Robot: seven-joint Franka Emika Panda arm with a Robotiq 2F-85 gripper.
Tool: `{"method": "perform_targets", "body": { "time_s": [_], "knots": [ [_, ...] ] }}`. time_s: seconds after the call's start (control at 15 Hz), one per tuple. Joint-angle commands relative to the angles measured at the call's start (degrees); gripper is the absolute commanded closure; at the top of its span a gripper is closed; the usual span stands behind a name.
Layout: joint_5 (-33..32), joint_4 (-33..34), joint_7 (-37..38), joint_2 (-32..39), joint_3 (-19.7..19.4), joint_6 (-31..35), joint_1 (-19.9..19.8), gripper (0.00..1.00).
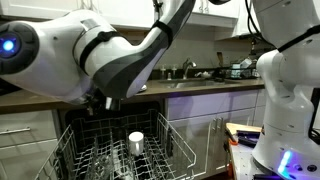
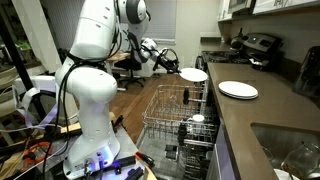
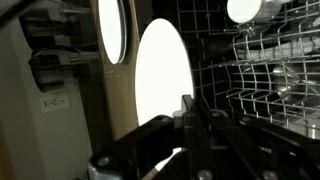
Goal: Put the plate on the left into the dishwasher
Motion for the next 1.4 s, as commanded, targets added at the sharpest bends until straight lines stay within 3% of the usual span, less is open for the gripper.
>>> {"method": "perform_targets", "body": {
  "time_s": [0.0, 0.47, 0.8, 0.87, 1.33],
  "knots": [
    [2.81, -6.62, -1.58, -6.89, 1.26, 3.46, -1.23, 0.95],
    [6.26, -16.20, -5.04, -15.21, 0.96, 16.61, -4.43, 0.95],
    [10.78, -19.56, -16.47, -16.73, -1.19, 31.66, -9.26, 0.95],
    [8.78, -17.91, -10.81, -14.48, -1.38, 28.07, -6.92, 0.95],
    [9.77, -18.52, -14.19, -14.56, -2.11, 31.10, -8.16, 0.95]
  ]
}}
